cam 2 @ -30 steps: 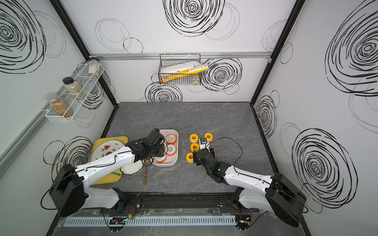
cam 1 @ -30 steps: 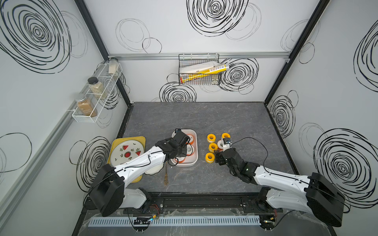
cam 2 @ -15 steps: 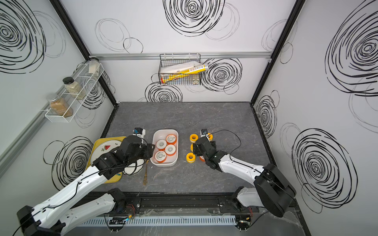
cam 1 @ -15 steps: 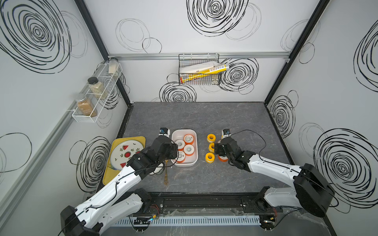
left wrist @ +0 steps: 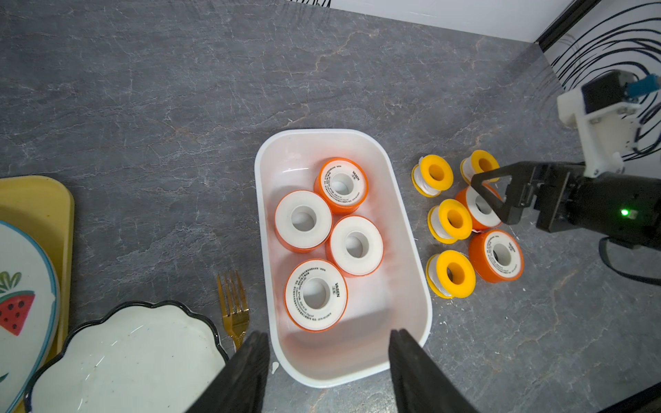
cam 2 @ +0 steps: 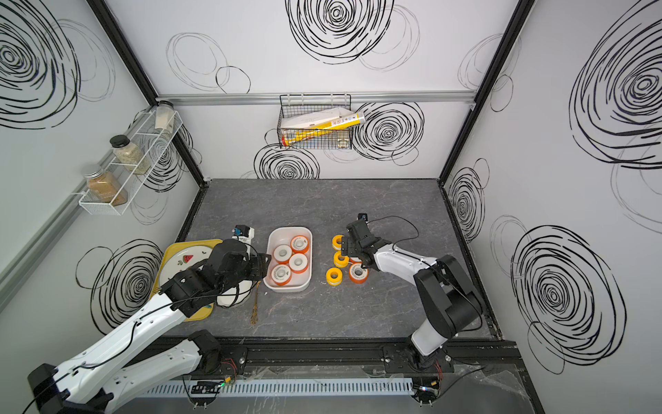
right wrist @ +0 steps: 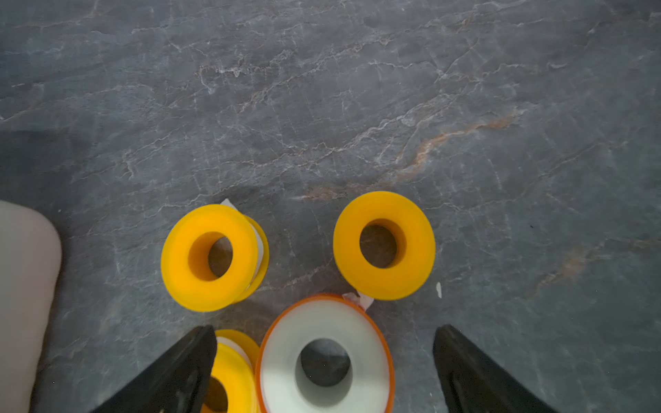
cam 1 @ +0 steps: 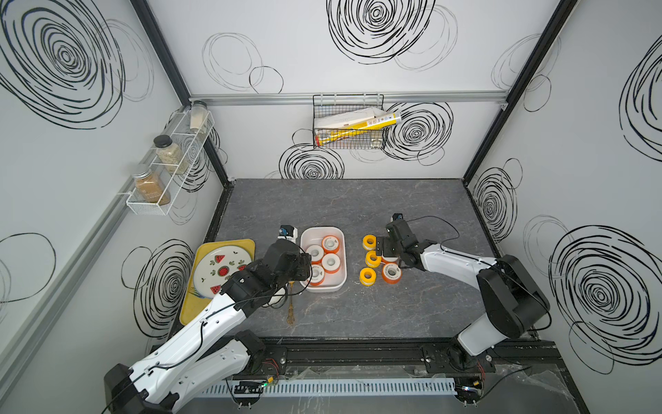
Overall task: Put the sealing tape into the storage box
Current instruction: Pick up the sealing tape at the center of the board.
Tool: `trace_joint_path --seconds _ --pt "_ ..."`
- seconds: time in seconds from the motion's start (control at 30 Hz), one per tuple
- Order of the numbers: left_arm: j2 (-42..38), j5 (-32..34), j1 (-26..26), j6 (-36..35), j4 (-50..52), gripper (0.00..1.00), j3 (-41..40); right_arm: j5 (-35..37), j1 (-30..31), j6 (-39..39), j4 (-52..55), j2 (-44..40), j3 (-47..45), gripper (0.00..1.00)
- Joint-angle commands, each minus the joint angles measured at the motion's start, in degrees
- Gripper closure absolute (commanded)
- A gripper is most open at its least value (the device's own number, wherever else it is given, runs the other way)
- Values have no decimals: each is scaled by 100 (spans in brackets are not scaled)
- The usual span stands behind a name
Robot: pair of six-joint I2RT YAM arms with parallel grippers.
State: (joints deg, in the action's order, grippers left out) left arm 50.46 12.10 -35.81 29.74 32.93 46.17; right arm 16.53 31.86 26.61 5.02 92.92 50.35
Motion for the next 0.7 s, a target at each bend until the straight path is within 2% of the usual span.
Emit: trace_joint_path --seconds 0.0,0.4,0.67 --pt "15 103 31 -75 -164 39 -47 -136 -89 99 243 172 142 1" --pt "43 126 35 -73 -155 39 -56 -344 -215 103 177 610 221 5" --pt "86 130 30 -69 -155 39 -56 -213 -272 265 230 448 -16 8"
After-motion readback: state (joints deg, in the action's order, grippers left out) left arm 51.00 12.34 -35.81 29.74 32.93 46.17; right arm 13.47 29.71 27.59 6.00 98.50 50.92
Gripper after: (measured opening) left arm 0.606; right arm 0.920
